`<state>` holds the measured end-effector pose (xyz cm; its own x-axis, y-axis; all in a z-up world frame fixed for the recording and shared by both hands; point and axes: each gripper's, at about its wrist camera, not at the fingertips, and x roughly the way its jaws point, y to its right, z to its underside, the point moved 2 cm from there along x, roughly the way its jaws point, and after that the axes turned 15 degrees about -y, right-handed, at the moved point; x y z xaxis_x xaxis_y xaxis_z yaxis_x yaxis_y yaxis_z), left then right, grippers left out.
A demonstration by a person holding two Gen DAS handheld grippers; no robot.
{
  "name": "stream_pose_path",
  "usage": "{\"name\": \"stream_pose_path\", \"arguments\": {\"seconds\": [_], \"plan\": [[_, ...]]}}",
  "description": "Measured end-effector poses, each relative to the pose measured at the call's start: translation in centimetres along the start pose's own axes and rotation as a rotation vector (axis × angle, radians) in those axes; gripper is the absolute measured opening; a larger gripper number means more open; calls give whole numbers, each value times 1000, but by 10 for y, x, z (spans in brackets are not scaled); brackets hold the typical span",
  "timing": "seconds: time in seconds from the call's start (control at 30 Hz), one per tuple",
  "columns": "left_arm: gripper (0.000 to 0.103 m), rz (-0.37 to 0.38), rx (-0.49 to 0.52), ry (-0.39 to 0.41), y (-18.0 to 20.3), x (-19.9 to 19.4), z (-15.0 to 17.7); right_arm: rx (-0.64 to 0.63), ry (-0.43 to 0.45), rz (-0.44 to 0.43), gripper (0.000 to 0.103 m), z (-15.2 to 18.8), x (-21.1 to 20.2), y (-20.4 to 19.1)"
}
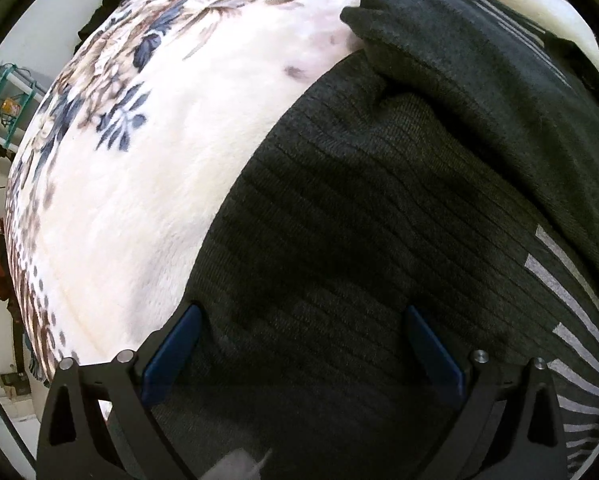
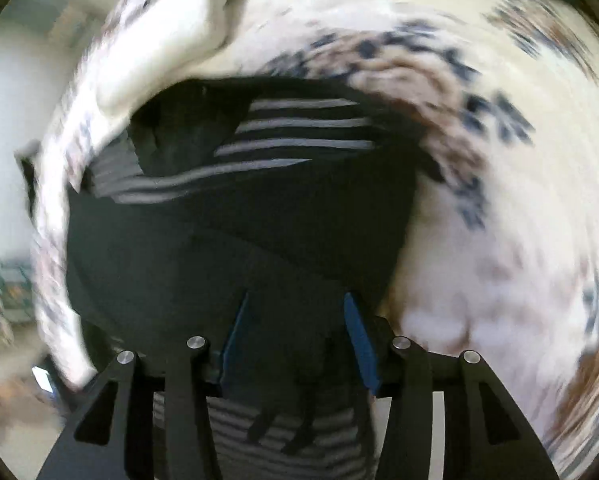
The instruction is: Fold small clothes
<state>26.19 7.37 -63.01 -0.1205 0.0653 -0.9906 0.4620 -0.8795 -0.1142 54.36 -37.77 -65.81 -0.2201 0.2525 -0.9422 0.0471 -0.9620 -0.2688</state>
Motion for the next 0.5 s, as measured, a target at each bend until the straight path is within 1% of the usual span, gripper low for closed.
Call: {"name": "stream_pose_path", "arguments": {"seconds": [0.03, 0.07, 0.1, 0.13, 0.17, 0.2, 0.27, 0.3, 0.33, 0.4, 0.47, 0.5], "plan": [[103, 2, 0, -3, 0, 3, 0, -48, -42, 49, 50, -8, 12, -9], [103, 3, 1, -6, 1, 3, 1, -87, -90, 113, 48, -14, 24, -13], [103, 2, 3, -8, 3, 2, 2, -142, -131, 185, 40, -16, 37, -21], [103, 2, 8, -15, 3, 2, 2, -172, -115, 224, 10, -16, 39, -24], [103, 5, 10, -22, 3, 0, 0, -202, -98, 257, 4, -15, 39, -28], [103, 10, 9, -31, 0, 0, -2, -223, -83, 271, 3, -14, 36, -33], [103, 21, -6, -35, -4, -8, -8, -243, -15, 292, 3, -9, 20, -38], [103, 34, -19, -25, -7, -14, -8, -246, 35, 304, 3, -6, 6, -39], [103, 55, -35, -5, -11, -22, -9, -239, 66, 306, 2, -4, -5, -39], [103, 80, -59, 26, -17, -35, -10, -193, 150, 300, 2, -5, -36, -32], [103, 102, -84, 51, -24, -46, -15, -163, 177, 303, 2, -14, -50, -30], [103, 107, -97, 60, -27, -50, -18, -140, 158, 304, 2, -23, -49, -21]]}}
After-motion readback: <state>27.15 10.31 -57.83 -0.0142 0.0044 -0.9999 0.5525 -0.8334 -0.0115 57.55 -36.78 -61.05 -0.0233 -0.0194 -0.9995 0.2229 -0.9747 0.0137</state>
